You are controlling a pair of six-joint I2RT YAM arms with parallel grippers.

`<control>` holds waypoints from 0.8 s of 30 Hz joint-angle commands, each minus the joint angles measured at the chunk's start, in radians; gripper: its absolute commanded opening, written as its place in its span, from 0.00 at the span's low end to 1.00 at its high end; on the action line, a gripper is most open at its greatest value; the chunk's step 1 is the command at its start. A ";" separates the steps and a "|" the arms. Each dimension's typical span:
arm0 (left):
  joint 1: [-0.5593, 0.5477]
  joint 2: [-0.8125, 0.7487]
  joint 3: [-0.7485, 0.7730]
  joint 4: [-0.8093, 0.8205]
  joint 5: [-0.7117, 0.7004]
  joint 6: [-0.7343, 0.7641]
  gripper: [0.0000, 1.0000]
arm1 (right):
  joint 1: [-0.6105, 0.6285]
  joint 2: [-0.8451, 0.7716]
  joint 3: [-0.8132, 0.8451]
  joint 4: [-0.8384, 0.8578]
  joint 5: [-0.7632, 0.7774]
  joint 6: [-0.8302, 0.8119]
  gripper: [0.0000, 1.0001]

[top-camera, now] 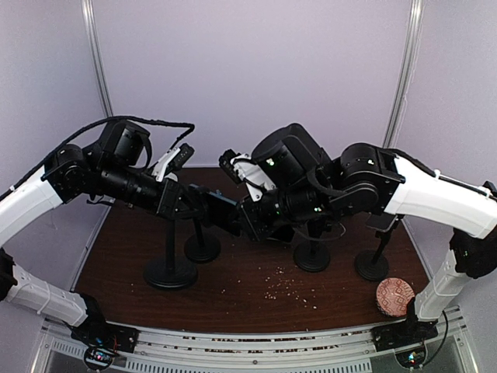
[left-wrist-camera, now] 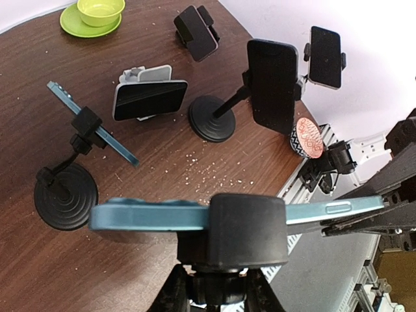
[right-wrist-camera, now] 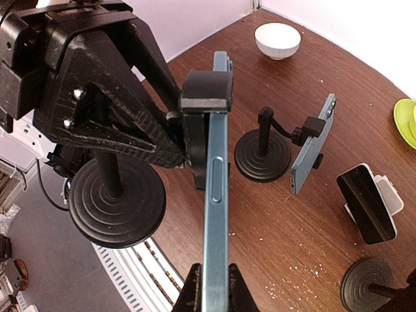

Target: Remove the phone from the phone stand

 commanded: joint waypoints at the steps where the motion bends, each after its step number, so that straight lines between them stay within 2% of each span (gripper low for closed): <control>1: 0.064 -0.012 -0.014 0.084 -0.107 -0.072 0.00 | 0.038 -0.051 0.022 0.073 -0.091 0.004 0.00; 9: 0.064 -0.006 0.010 -0.010 -0.168 0.017 0.00 | 0.038 -0.045 0.026 0.076 -0.093 0.016 0.00; 24: 0.064 -0.018 -0.016 -0.014 -0.164 0.045 0.00 | 0.038 -0.031 0.034 0.075 -0.102 0.015 0.00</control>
